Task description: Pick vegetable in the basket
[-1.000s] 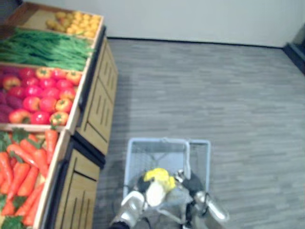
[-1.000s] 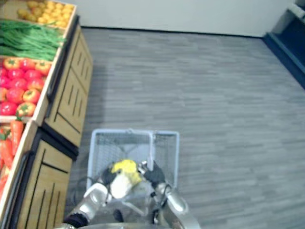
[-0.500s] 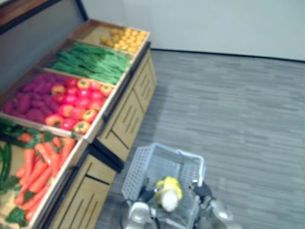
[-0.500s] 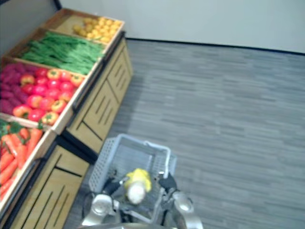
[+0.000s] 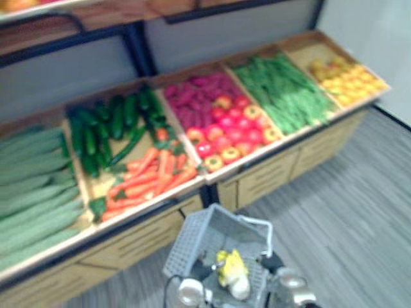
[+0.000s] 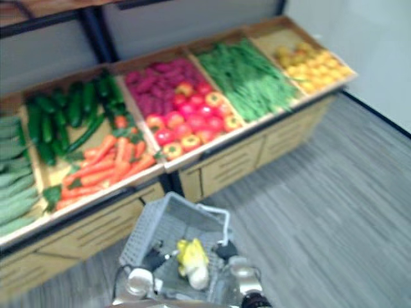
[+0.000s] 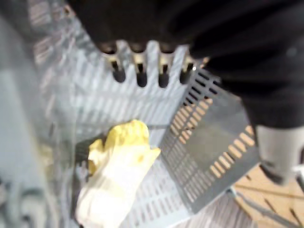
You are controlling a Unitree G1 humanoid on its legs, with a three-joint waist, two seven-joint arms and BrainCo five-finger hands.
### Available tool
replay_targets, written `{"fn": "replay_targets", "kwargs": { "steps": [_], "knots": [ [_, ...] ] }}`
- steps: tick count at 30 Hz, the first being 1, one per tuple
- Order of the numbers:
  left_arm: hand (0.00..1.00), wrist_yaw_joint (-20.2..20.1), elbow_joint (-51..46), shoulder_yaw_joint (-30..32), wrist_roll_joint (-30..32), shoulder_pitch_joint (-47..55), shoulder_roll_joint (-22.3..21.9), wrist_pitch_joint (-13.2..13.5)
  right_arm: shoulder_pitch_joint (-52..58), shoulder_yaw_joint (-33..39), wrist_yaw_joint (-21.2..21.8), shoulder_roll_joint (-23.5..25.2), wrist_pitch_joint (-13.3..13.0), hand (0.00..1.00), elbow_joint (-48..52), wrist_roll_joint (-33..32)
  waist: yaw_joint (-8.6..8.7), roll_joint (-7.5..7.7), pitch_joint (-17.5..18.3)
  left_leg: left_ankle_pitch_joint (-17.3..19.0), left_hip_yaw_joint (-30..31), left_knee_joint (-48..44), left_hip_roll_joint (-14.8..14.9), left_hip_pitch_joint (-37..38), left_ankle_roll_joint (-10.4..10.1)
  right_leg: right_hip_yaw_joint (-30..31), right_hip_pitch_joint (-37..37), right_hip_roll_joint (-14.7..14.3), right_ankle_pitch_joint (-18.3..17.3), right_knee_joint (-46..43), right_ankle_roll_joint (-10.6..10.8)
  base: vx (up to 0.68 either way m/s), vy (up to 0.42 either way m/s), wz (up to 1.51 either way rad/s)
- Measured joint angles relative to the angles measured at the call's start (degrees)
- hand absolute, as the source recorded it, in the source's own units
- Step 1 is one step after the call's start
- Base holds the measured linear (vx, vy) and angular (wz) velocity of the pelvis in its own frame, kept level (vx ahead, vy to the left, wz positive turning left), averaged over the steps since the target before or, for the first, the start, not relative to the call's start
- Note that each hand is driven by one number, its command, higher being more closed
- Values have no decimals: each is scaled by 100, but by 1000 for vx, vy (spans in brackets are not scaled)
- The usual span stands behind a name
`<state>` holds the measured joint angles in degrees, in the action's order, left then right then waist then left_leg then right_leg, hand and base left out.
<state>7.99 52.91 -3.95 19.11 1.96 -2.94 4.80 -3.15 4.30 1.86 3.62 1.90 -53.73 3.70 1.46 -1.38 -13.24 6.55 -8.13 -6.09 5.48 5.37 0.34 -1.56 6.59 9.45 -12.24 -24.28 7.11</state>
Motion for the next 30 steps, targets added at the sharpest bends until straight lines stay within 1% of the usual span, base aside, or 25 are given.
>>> {"fn": "replay_targets", "kwargs": {
  "steps": [1,2,3,4,5,6,7,8,9,10,11,12,14,15,16,18,19,22,23,24,25,26,27,29,30],
  "knots": [
    [0,-16,23,-12,18,-44,8,0,-20,33,2,5,3,100,-132,-34,-8,302,-5,42,351,-3,-169,-45,-274,804,-151,-3,181,934,281,268,-586,225],
    [0,-105,100,-77,23,-192,14,6,-228,298,7,9,37,100,-325,-45,-42,280,-183,70,760,-4,-116,-21,-441,675,-290,-50,369,817,299,221,-500,202],
    [0,-158,88,-59,21,-194,11,4,-278,323,6,10,43,100,-371,-37,-54,250,-153,-13,766,2,-82,-101,-484,566,-294,-84,314,824,205,176,-397,159],
    [0,-212,75,-67,14,-195,5,6,-453,395,6,3,43,100,-494,-18,-28,-37,-137,-102,744,146,31,-117,-574,181,-396,-220,251,841,87,111,-205,94],
    [0,-213,82,-67,14,-202,5,6,-471,422,6,3,46,100,-540,-18,8,-86,-138,-110,746,223,67,-104,-587,47,-456,-256,231,829,52,133,-239,92],
    [0,-217,76,-70,13,-207,5,6,-457,486,6,3,69,100,-627,-20,13,-111,-121,-192,735,276,154,-108,-722,-104,-510,-302,217,834,27,55,-97,55],
    [0,-219,69,-75,10,-210,5,8,-457,553,7,4,74,100,-691,-24,5,-109,-122,-227,688,290,210,-119,-779,-193,-543,-319,218,827,26,69,-110,64],
    [0,-255,25,-79,-6,-252,8,7,-474,650,8,7,88,100,-709,-25,9,-67,-140,-277,223,221,311,-155,-843,-388,-616,-247,218,813,25,33,-80,66],
    [0,-290,13,-85,-49,-308,11,8,-477,665,12,9,99,100,-683,-28,21,24,-197,-237,-790,-106,444,-272,-761,-596,-704,-129,214,807,18,12,-46,63],
    [0,-344,20,-85,-85,-327,11,7,-476,683,12,8,110,100,-684,-28,20,33,-202,-215,-1201,-263,507,-333,-614,-628,-727,-102,213,794,16,-43,19,32],
    [0,-412,69,-84,-106,-330,11,6,-473,711,12,5,131,100,-717,-30,-11,69,-222,-151,-1452,-518,502,-373,-488,-591,-763,-45,198,786,9,-38,48,12],
    [0,-452,39,-87,-213,-343,11,6,-488,729,11,3,138,100,-710,-39,15,44,-215,-37,-1287,-616,398,-442,-441,-552,-774,-6,164,829,-2,-43,82,1],
    [0,-530,41,-92,-327,-355,11,-12,-498,767,11,3,150,100,-677,-45,45,43,-219,34,-1193,-598,235,-487,-398,-545,-771,130,168,863,9,-54,141,19],
    [0,-607,10,-160,-378,-380,13,-44,-499,862,12,3,166,100,-664,-54,119,50,-212,42,-1141,-509,116,-481,-387,-596,-801,222,185,934,50,-72,162,29],
    [0,-621,-55,-219,-469,-374,16,-61,-499,892,12,4,172,100,-664,-53,130,49,-207,29,-1139,-455,66,-472,-370,-604,-812,256,199,971,73,-46,145,27],
    [0,-688,-607,-481,-589,-145,32,-166,-473,1044,12,5,187,100,-588,-52,150,6,-200,-60,-1077,-235,-138,-421,-275,-634,-900,379,252,1172,165,10,120,17],
    [0,-743,-796,-558,-733,-81,36,-178,-463,1131,12,6,198,100,-563,-53,149,-1,-196,-69,-1054,-207,-191,-417,-263,-641,-913,406,265,1210,187,34,103,18],
    [0,-950,-1866,-745,-1024,219,57,-201,-464,1665,-40,23,278,100,-516,-151,142,-11,-193,-37,-1030,-222,-302,-411,-173,-628,-1011,489,307,1342,257,67,82,8],
    [0,-1016,-2254,-746,-1241,298,111,-185,-460,1871,-155,32,273,100,-485,-157,144,-11,-191,-29,-1046,-227,-331,-402,-148,-571,-1062,499,337,1394,299,111,75,0],
    [0,-1045,-2420,-744,-1298,308,152,-166,-450,1930,-205,35,275,100,-465,-171,150,-10,-190,-26,-1041,-225,-354,-396,-141,-557,-1096,503,358,1445,326,132,81,0],
    [0,-1015,-2832,-692,-1454,299,316,-150,-410,2116,-370,43,272,100,-406,-174,142,-8,-187,-21,-1039,-212,-381,-373,-137,-502,-1131,502,376,1483,331,121,58,8],
    [0,-922,-3224,-562,-1463,276,519,-121,-327,2261,-436,40,255,100,-291,-183,140,-8,-186,-21,-1023,-196,-379,-337,-137,-443,-1194,490,386,1527,334,138,46,2],
    [0,-765,-3719,-216,-1605,245,816,-37,-264,2319,-442,29,208,100,-238,-186,133,-9,-181,-22,-1025,-147,-371,-251,-138,-411,-1233,459,399,1533,321,91,3,-3],
    [0,-570,-4356,297,-1753,143,1211,67,-206,2357,-445,27,171,100,-220,-186,127,-50,-106,-33,-1039,-15,-338,-119,-150,-399,-1301,402,452,1584,271,92,-7,-9],
    [0,-468,-4664,606,-1917,22,1366,204,-175,2410,-445,7,177,100,-221,-185,113,-112,-32,-49,-1040,62,-305,-78,-162,-399,-1325,357,537,1633,226,96,-4,-5]
  ]
}}
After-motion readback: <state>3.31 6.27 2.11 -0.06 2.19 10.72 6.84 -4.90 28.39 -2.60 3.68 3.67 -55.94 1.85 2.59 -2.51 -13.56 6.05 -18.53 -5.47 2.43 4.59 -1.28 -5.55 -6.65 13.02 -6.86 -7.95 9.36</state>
